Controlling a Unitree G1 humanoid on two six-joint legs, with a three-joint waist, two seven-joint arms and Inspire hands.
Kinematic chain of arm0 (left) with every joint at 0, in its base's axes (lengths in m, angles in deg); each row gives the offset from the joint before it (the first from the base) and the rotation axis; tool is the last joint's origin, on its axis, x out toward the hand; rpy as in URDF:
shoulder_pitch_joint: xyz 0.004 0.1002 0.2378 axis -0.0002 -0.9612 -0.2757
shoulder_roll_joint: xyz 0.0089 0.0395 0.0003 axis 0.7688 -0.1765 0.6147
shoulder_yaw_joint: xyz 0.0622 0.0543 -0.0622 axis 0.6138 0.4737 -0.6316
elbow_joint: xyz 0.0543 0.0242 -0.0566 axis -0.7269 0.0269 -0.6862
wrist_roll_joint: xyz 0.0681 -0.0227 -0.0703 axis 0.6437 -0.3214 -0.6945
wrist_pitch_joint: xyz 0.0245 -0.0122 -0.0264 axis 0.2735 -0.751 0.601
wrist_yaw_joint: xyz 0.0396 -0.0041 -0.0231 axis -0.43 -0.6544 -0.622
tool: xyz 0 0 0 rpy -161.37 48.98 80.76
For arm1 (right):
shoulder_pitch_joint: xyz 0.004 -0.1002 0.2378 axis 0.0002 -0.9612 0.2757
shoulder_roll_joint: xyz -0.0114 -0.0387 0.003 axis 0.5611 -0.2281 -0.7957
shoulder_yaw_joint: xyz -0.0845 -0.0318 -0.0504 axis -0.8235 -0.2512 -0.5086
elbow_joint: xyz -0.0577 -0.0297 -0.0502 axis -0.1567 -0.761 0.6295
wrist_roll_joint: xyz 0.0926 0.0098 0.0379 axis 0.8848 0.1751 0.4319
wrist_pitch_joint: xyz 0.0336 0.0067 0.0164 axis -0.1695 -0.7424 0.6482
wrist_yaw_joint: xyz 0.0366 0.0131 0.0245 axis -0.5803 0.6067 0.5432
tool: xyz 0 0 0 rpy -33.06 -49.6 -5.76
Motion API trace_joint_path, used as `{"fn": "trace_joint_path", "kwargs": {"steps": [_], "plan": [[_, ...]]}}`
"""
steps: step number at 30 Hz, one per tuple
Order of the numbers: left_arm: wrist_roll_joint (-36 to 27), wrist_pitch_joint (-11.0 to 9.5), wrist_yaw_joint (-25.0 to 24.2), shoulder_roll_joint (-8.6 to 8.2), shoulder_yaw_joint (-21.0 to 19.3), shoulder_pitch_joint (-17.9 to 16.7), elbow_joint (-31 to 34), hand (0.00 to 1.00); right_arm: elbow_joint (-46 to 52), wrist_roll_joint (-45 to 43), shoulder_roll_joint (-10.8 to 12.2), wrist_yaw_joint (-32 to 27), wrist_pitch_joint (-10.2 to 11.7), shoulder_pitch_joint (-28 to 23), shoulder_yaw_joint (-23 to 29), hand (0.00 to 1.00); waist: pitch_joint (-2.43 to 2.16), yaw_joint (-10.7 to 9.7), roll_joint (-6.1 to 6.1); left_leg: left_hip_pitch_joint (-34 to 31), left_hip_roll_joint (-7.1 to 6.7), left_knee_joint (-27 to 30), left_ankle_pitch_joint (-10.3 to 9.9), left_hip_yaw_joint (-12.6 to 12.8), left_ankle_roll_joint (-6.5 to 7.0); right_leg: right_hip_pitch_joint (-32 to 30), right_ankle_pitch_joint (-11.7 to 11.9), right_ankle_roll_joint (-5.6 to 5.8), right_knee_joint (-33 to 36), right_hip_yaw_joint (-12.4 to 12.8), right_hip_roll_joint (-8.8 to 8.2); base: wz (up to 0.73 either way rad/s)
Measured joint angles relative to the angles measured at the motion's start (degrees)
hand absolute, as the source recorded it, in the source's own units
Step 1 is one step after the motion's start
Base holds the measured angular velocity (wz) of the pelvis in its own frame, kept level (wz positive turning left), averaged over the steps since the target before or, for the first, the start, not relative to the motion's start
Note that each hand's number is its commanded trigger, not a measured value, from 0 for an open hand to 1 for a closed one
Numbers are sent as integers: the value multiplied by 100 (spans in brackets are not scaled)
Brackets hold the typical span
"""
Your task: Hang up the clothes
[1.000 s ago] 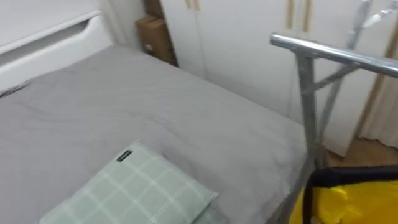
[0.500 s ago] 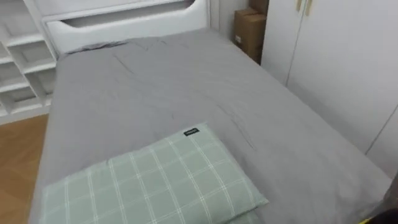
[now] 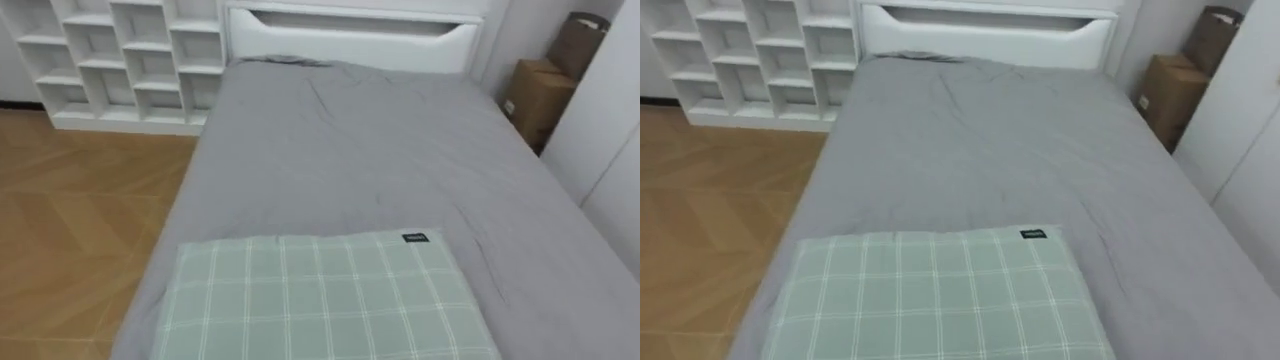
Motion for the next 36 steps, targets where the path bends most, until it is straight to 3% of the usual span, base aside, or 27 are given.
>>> {"fn": "trace_joint_path", "kwargs": {"steps": [7, 14, 21, 29, 36], "plan": [[3, 177, -14, -53, -4, 3, 0, 0, 0, -328, 11, -51, 2, 60, -3, 0, 18, 33, 153, -12, -87, 60, -24, -196, 33, 152, 52, 15, -258, 439, 42, 16], [2, 276, -118, -211, 9, 17, 53, 0, -81, -313, 15, 29, -49, 3, -110, 0, 43, 2, 206, 1, -101, 75, -7, -235, 9, 221, 22, 65, -258, 462, 40, 2], [1, 325, -71, -227, 128, 154, 59, 0, -493, -284, 38, 221, -124, -5, -178, 0, 25, -12, 203, -11, -91, 74, 37, -323, -32, 222, 21, 66, -265, 441, 71, 5], [184, 573, -246, -228, 129, 148, 59, 0, -496, -56, 41, 370, -192, -82, -177, 0, -12, -12, 217, -21, -53, 74, 74, -369, -89, 226, 21, 65, -263, 474, 122, 1], [317, 600, -298, -232, 130, 146, 61, 0, -606, 124, 28, 513, -267, -55, -186, 0, -41, 2, 228, -23, -7, 80, 114, -400, -148, 237, 22, 60, -263, 462, 181, 1]]}}
